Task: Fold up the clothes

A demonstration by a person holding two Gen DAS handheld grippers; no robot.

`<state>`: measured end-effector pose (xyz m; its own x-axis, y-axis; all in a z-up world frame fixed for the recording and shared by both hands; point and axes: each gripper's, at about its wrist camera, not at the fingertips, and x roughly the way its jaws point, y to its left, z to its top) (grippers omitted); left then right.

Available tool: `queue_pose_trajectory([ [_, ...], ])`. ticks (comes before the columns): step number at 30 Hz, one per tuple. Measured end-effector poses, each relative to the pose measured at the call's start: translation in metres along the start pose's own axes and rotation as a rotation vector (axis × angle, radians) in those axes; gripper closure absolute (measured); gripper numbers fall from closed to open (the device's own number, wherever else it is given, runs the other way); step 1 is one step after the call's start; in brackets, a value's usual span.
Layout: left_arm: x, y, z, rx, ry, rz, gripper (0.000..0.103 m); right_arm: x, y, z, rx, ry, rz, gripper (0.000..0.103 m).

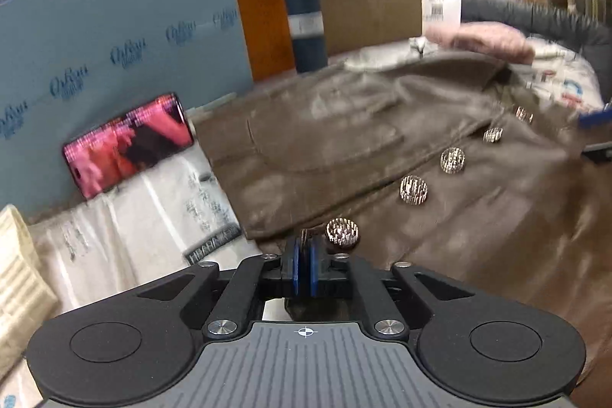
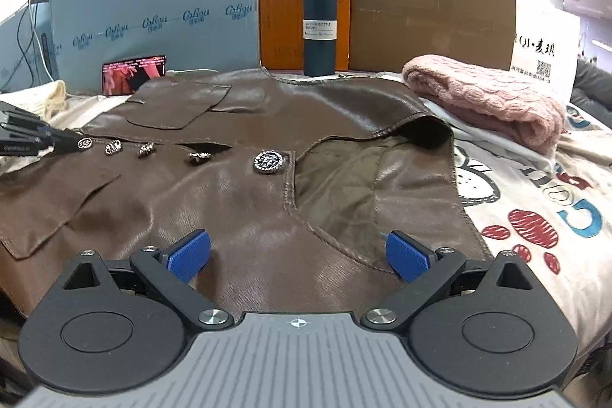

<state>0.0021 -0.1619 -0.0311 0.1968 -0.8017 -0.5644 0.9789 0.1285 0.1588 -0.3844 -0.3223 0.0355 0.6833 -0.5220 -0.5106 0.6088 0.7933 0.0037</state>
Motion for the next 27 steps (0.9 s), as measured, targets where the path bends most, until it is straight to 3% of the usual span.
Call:
queue_pose_trajectory([
  [5, -0.037, 0.003, -0.005, -0.041, -0.11, 0.075, 0.058, -0.018, -0.002, -0.002, -0.018, -0.061, 0.01, 0.003],
  [7, -0.053, 0.005, -0.007, -0.059, -0.158, 0.106, 0.032, -0.03, -0.001, -0.004, -0.049, -0.104, 0.033, 0.001],
  [9, -0.069, 0.006, -0.009, -0.076, -0.206, 0.137, 0.017, -0.042, 0.003, -0.007, -0.098, -0.141, 0.046, 0.0],
  [10, -0.078, 0.004, -0.011, -0.08, -0.231, 0.173, 0.014, -0.047, 0.006, -0.009, -0.126, -0.151, 0.051, 0.0],
  [12, -0.097, -0.007, -0.019, -0.048, -0.28, 0.221, 0.013, -0.057, 0.01, -0.014, -0.175, -0.162, 0.062, 0.0],
  [14, -0.114, -0.02, -0.027, 0.017, -0.323, 0.216, 0.012, -0.064, 0.013, -0.02, -0.21, -0.16, 0.078, 0.0],
  [17, -0.133, -0.041, -0.04, 0.175, -0.339, 0.1, 0.008, -0.072, 0.016, -0.029, -0.253, -0.128, 0.08, 0.0],
  [21, -0.148, -0.061, -0.048, 0.316, -0.304, -0.105, 0.007, -0.077, 0.019, -0.041, -0.317, -0.066, 0.034, 0.0],
  [23, -0.147, -0.071, -0.05, 0.369, -0.262, -0.17, 0.007, -0.074, 0.02, -0.046, -0.349, -0.034, -0.017, 0.0],
  [25, -0.141, -0.083, -0.054, 0.44, -0.208, -0.187, 0.007, -0.069, 0.02, -0.05, -0.38, -0.003, -0.077, 0.0],
  [27, -0.133, -0.096, -0.061, 0.509, -0.153, -0.155, 0.008, -0.065, 0.019, -0.053, -0.408, 0.012, -0.118, 0.0],
])
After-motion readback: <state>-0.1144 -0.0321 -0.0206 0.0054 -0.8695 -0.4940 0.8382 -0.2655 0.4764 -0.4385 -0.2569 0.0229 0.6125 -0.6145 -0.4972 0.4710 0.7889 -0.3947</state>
